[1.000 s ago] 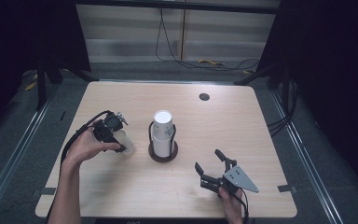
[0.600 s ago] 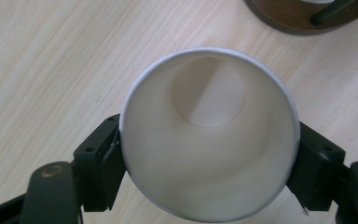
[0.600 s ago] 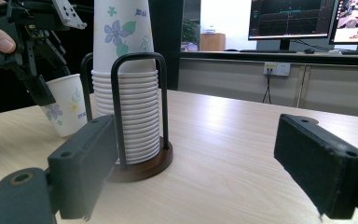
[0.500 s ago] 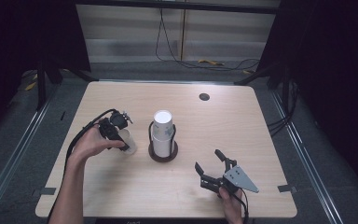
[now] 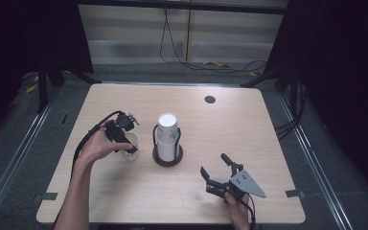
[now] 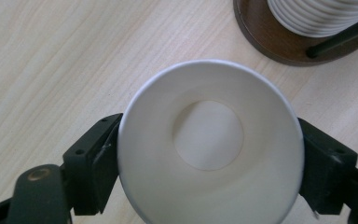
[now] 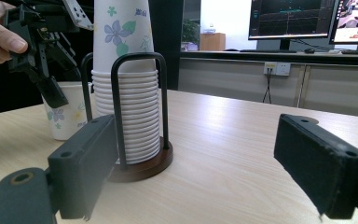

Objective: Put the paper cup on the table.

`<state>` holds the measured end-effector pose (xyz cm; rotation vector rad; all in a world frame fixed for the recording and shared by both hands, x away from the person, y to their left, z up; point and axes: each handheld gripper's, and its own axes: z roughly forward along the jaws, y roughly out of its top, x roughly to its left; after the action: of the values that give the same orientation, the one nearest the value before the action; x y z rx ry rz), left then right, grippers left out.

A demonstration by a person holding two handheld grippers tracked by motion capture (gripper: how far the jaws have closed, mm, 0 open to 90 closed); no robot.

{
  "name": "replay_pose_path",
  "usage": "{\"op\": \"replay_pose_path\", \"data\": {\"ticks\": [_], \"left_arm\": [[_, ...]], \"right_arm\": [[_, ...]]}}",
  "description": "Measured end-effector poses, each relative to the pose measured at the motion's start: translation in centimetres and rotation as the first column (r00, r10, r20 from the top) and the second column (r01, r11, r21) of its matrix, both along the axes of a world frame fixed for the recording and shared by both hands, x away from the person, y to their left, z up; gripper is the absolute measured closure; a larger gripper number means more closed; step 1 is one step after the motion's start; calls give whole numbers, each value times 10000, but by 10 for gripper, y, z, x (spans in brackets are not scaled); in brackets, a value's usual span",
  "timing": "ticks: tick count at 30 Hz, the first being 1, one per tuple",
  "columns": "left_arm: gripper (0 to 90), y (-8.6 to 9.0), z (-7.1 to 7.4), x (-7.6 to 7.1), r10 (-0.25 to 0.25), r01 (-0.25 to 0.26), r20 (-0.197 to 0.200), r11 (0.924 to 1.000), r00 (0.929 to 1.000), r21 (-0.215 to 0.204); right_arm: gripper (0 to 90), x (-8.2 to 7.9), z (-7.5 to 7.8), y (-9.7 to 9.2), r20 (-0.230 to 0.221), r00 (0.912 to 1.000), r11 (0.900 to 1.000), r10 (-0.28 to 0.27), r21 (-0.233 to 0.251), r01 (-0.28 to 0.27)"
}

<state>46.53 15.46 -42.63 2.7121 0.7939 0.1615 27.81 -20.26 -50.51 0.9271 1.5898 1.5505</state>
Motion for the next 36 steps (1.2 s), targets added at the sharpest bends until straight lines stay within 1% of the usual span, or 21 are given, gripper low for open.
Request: {"op": "replay_pose_path", "data": {"ticks": [3,4,5,10,12,16,19,20,21,22,23,24,26,28,30,31,32,33,34,35,36], "left_arm": [[190,0,0,0,109,-109,16,9999,9999,-31],[183,0,0,0,81,-80,45,9998,10000,-187],[181,0,0,0,81,-80,45,9998,10000,-187],[177,-1,1,-1,252,-238,312,9988,9992,-433],[176,1,2,-1,257,-229,372,9969,9990,-747],[178,2,2,-2,287,-247,401,9951,9988,-956],[177,4,3,-3,471,-396,520,9899,9975,-1358],[177,5,6,-6,556,-426,778,9862,9954,-1600],[173,5,6,-6,556,-426,778,9862,9954,-1600],[173,8,9,-7,716,-520,879,9769,9936,-2072],[174,8,9,-7,716,-520,879,9769,9936,-2072],[174,9,10,-7,803,-565,993,9732,9918,-2228],[175,10,11,-8,953,-633,1326,9717,9866,-2277],[177,12,11,-11,1142,-705,1561,9626,9811,-2615],[188,13,10,-14,1372,-770,1719,9451,9755,-3176],[194,13,8,-18,1362,-661,1936,9415,9716,-3304],[201,14,8,-19,1344,-614,2049,9427,9695,-3278],[203,14,8,-19,1344,-614,2049,9427,9695,-3278],[203,15,7,-20,1495,-713,2130,9392,9656,-3359],[203,16,6,-22,1595,-725,2210,9315,9621,-3564],[203,17,6,-24,1760,-764,2316,9202,9567,-3839]], "right_arm": [[132,0,0,0,-1,10000,10000,0,1,0],[132,0,0,0,2,10000,10000,-1,-3,1],[132,0,0,0,2,10000,10000,-1,-3,1],[132,0,0,0,2,10000,10000,0,-2,0],[132,0,0,0,8,10000,10000,-9,6,9],[132,0,0,0,1,10000,10000,1,-2,-1],[132,0,0,0,1,10000,10000,-2,2,2],[132,0,0,0,1,10000,10000,-1,-1,1],[132,0,0,0,1,10000,10000,-1,-1,1],[132,0,0,0,0,10000,10000,1,1,-1],[132,0,0,0,0,10000,10000,1,1,-1],[132,0,0,0,1,10000,10000,0,-1,0],[132,0,0,0,0,10000,10000,1,2,-1],[132,0,0,0,0,10000,10000,0,1,0],[132,0,0,0,3,10000,10000,0,1,0],[132,0,0,0,2,10000,10000,0,0,0],[132,0,0,0,-2,10000,10000,-3,3,3],[132,0,0,0,-2,10000,10000,-3,3,3],[132,0,0,0,-3,10000,10000,-3,3,3],[132,0,0,0,1,10000,10000,-2,1,2],[132,0,0,0,0,10000,10000,-3,0,3]]}}
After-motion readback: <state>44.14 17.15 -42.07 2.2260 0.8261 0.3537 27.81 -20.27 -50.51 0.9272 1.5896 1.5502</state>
